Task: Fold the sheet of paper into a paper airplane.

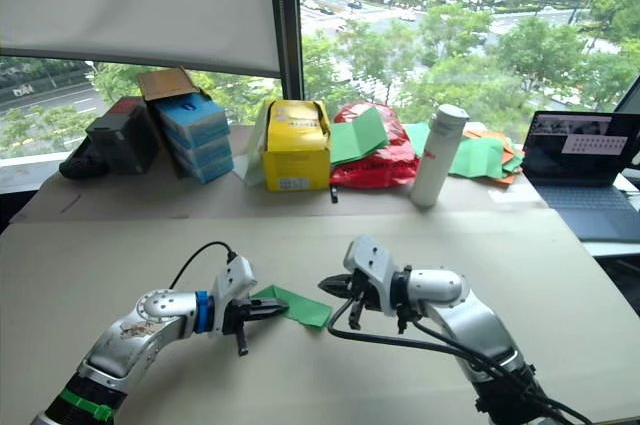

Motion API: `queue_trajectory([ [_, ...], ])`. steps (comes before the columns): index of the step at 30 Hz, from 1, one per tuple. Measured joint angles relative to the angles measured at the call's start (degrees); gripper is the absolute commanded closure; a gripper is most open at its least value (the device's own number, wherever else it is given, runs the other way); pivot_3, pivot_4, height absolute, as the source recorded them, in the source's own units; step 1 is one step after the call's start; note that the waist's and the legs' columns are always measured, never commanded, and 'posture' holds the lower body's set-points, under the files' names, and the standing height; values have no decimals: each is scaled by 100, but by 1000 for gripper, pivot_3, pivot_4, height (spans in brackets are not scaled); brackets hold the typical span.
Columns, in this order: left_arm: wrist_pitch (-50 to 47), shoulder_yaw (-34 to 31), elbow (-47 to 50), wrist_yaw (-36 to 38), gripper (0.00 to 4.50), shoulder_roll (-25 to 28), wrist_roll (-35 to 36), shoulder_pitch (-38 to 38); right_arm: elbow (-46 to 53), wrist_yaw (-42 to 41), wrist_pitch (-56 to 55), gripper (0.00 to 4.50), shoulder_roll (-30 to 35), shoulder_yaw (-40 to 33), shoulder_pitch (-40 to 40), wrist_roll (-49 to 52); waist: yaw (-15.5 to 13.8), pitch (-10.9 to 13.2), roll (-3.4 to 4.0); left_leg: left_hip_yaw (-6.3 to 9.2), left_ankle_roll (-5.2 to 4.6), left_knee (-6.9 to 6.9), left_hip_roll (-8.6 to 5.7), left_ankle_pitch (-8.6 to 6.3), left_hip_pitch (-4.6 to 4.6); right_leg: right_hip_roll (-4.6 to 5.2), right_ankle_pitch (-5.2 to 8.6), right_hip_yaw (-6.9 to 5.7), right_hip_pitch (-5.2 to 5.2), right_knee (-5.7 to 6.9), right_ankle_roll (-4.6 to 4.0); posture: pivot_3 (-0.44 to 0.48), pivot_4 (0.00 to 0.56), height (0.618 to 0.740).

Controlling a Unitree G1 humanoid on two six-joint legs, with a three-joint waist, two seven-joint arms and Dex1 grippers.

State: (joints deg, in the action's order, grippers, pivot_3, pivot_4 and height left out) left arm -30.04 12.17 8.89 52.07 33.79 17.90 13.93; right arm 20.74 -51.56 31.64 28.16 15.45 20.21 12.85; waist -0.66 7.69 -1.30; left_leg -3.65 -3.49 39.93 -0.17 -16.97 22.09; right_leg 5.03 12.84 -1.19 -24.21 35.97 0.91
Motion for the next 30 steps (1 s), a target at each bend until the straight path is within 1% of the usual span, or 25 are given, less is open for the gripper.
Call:
queue_trajectory([
  [5, -23, 4, 1, 0, 4500, -16, 0, 16, -231, 300, -6, 4463, -169, 719, -82, -432, -7, 0, 0, 0, 1, 2, -2, 1, 4, 0, 0, -26, -2, 1, 0, 0, 150, 740],
  [8, -47, 4, 2, 6, 4500, -15, 1, 45, -587, 448, -8, 4463, -143, 936, -174, -720, -2, 0, 0, -1, 4, 3, -2, 2, 4, 0, 0, -32, -2, 1, 0, 0, 150, 740],
  [12, -119, 3, 2, 12, 4500, -12, 4, 182, -675, 464, -52, 4463, -147, 959, -139, -761, -4, 0, 1, 1, 6, 3, 1, 4, -6, -30, 1, -29, 6, 3, -1, 0, 150, 740],
  [14, -160, 4, -2, 41, 4500, -33, 17, 339, -681, 465, -13, 4463, -148, 953, -140, -760, -8, 0, 0, 1, 6, 4, 1, 4, -7, -30, 0, -28, 7, 4, -1, 0, 150, 740],
  [18, -204, 65, -122, 307, 4500, -79, 27, 990, -618, 464, 111, 4463, -147, 960, -193, -751, -11, 0, 0, 0, 4, 5, 0, 3, -7, -36, 0, -25, 10, 4, -1, 0, 150, 740],
  [20, -110, 180, -246, 416, 4500, -121, -12, 1128, -590, 477, 115, 4463, -148, 961, -208, -751, 0, -2, 2, -3, 4, 5, -1, 3, -11, -39, 1, -18, 10, 3, -1, 0, 150, 740],
  [26, 125, 737, -898, 583, 4500, -317, -401, 1167, -527, 545, 173, 4463, -150, 962, -244, -744, -6, -1, 2, -4, 5, 7, 1, 3, -6, -57, 1, -13, 8, 1, 0, 0, 150, 740],
  [30, 586, 914, -1156, 762, 4500, -302, -702, 1291, -469, 607, 311, 4463, -170, 956, -251, -736, -10, -2, 2, -3, 4, 7, 1, 3, -12, -55, 1, -11, 12, 2, 0, 0, 150, 740],
])
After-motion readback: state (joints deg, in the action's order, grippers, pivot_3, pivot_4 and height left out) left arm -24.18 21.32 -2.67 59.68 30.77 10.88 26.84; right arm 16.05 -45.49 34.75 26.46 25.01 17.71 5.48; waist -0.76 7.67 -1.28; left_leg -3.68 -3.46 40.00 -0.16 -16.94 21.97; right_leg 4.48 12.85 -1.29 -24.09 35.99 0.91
